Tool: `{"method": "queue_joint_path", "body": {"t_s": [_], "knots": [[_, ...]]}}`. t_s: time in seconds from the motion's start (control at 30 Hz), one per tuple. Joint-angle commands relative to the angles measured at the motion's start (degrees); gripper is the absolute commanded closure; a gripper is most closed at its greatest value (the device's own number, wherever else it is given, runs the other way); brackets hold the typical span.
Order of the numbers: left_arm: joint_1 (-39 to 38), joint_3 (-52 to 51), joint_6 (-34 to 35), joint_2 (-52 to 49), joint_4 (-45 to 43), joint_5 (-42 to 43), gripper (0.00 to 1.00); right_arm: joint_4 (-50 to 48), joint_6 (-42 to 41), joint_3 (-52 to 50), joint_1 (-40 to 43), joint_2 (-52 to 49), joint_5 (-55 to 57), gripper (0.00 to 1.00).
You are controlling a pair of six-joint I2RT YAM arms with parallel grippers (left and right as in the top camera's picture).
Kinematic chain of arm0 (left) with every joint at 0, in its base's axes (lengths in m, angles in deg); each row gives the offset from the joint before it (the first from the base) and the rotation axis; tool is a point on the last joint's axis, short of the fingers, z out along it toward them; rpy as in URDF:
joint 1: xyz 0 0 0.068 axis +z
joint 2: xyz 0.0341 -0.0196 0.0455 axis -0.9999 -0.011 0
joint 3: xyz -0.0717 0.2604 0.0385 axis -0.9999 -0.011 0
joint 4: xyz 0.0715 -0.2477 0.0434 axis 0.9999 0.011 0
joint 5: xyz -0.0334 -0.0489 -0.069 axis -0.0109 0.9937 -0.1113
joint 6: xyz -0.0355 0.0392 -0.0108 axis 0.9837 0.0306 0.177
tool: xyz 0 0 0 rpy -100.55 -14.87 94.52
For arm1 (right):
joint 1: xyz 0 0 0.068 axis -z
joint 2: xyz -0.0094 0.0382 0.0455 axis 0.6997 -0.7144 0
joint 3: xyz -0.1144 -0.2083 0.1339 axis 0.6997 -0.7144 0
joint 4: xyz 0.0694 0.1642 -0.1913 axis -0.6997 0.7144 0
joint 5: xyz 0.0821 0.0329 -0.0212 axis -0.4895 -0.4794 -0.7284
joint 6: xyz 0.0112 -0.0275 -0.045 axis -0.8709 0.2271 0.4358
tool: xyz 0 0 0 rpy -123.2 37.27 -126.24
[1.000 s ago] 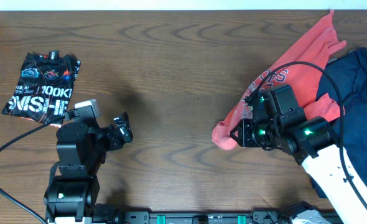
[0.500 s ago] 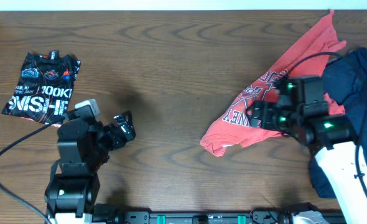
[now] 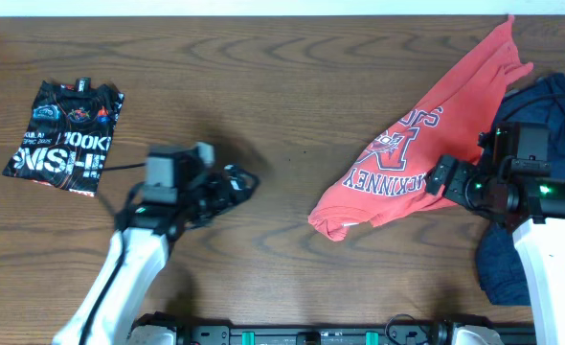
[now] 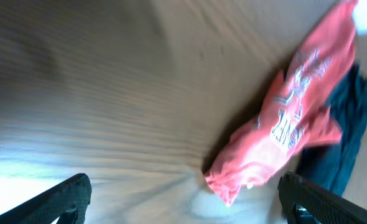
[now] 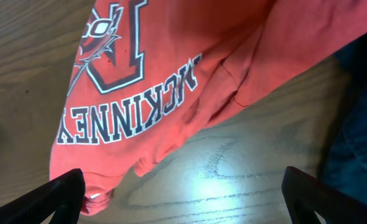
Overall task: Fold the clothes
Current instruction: 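Drag the orange shirt leftward onto the open table with the right gripper, then grasp the shirt's left edge with the left gripper and pull it left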
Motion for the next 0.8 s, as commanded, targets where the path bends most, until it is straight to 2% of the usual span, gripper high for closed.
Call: {"method": "queue_joint_path", "body": {"t_s": [0.0,0.33,0.6,0.7,0.73,0.77], "knots": [[-5.7,0.4,0.5,-5.4,-4.1,3.0,0.02,0.3,0.4,0.9,0.7,-0.1,0.6,0.01],[-22.8,0.4,2.4,-17.3,-20.9,-7.6,0.02,0.5,0.4,0.9,0.7,-0.1,0.8,0.01],[-30.9,0.4,5.6,-22.9,-32.9,-14.6,0.01,1.2,0.5,0.9,0.7,-0.1,0.8,0.01],[-32.8,0.4,5.7,-24.2,-35.1,-14.6,0.21,1.6,0.7,0.9,0.7,-0.1,1.0,0.01],[-33.3,0.4,5.7,-24.3,-35.2,-14.6,0.32,1.7,0.7,0.9,0.7,-0.1,1.1,0.01],[-33.6,0.4,5.7,-24.3,-35.1,-14.6,0.49,1.8,0.6,0.9,0.7,-0.1,1.4,0.01]]}}
